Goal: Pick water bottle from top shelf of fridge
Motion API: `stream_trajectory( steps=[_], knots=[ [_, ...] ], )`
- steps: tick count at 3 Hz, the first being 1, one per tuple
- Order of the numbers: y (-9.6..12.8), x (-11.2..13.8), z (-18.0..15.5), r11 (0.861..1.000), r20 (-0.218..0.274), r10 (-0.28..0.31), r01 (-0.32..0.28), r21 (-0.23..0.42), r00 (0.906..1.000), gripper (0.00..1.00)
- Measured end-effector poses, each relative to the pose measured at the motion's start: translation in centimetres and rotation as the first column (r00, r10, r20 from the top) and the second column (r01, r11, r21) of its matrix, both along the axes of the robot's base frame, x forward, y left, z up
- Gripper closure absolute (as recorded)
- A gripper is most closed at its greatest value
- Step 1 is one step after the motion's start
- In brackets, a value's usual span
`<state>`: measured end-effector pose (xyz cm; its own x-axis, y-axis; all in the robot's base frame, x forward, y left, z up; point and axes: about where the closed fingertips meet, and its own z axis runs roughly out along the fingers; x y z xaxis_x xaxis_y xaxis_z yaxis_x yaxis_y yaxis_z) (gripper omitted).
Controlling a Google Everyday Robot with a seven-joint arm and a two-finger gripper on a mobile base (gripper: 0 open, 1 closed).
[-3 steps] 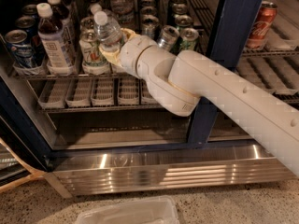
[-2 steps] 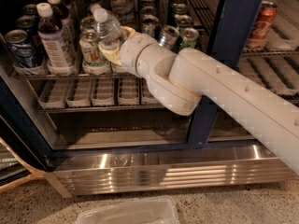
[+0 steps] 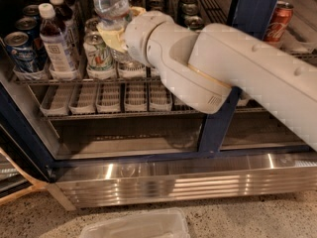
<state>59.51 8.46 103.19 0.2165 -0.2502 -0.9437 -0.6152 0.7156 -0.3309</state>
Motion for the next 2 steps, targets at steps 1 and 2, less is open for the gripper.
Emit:
stream_trajectory(
  steps=[1, 2],
  knots=[
    [0.2, -2.8, 3.7, 0.999, -0.028, -0.014, 0.015, 0.032, 0.9995, 1.00],
    [1.8, -5.9, 3.8, 0.998, -0.102, 0.018, -0.011, 0.068, 0.9946, 1.00]
  ],
)
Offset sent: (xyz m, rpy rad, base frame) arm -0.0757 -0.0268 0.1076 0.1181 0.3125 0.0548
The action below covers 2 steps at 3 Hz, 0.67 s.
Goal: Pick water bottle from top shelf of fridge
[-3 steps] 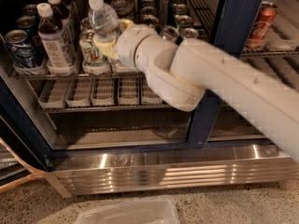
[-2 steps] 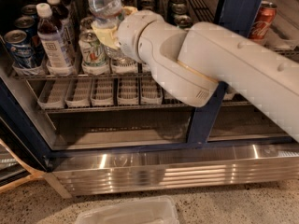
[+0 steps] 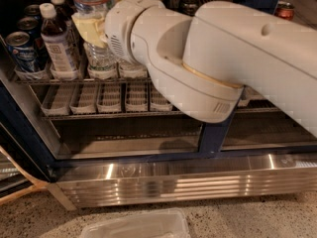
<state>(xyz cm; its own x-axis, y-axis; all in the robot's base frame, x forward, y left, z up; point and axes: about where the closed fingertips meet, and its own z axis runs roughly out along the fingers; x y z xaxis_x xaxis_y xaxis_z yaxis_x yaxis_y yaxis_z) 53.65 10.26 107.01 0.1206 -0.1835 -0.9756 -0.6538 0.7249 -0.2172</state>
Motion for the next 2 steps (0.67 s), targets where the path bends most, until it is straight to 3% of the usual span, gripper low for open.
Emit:
stream_trajectory(
  steps=[1, 2],
  knots=[
    [0.26, -1.64, -1.55, 0.999, -0.056, 0.031, -0.030, 0.022, 0.9979, 1.00],
    [0.68, -2.02, -1.94, 0.999, -0.064, 0.042, -0.041, 0.018, 0.9971, 1.00]
  ],
)
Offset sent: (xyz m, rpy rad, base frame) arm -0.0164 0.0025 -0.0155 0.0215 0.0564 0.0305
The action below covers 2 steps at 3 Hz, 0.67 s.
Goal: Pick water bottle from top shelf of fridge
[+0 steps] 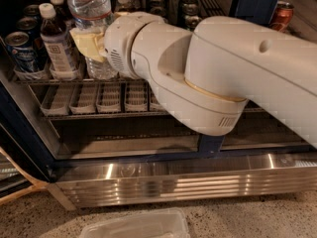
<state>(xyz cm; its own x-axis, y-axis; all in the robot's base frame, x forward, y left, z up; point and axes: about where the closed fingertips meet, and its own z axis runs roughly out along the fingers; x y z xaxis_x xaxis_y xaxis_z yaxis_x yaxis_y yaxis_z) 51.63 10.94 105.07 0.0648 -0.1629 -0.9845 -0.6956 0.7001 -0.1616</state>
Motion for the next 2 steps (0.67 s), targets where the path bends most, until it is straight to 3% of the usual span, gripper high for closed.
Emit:
stream_trajectory(
  steps=[2],
  knots=[
    [1.1, -6.0, -2.3, 0.997, -0.069, 0.078, -0.078, 0.003, 0.9945, 1.00]
  ],
)
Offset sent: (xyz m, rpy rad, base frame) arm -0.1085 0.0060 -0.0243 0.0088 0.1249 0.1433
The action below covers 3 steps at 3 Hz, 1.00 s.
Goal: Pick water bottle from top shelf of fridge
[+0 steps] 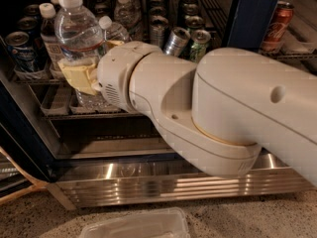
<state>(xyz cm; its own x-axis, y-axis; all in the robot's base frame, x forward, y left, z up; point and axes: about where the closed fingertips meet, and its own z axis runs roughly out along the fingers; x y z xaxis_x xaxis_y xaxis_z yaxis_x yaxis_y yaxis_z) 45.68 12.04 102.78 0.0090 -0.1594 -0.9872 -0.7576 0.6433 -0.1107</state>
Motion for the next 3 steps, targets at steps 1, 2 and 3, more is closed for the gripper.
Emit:
stream_trajectory(
  steps=[1, 2, 3],
  knots=[
    [0.3, -3.1, 0.2, 0.999, -0.010, 0.028, -0.028, 0.024, 0.9996, 1.00],
    [0.2, -4.6, 0.3, 0.999, -0.009, 0.025, -0.025, 0.038, 0.9996, 1.00],
    [-0.8, -5.5, 0.5, 0.998, -0.012, -0.017, 0.017, 0.065, 0.9998, 1.00]
  ],
)
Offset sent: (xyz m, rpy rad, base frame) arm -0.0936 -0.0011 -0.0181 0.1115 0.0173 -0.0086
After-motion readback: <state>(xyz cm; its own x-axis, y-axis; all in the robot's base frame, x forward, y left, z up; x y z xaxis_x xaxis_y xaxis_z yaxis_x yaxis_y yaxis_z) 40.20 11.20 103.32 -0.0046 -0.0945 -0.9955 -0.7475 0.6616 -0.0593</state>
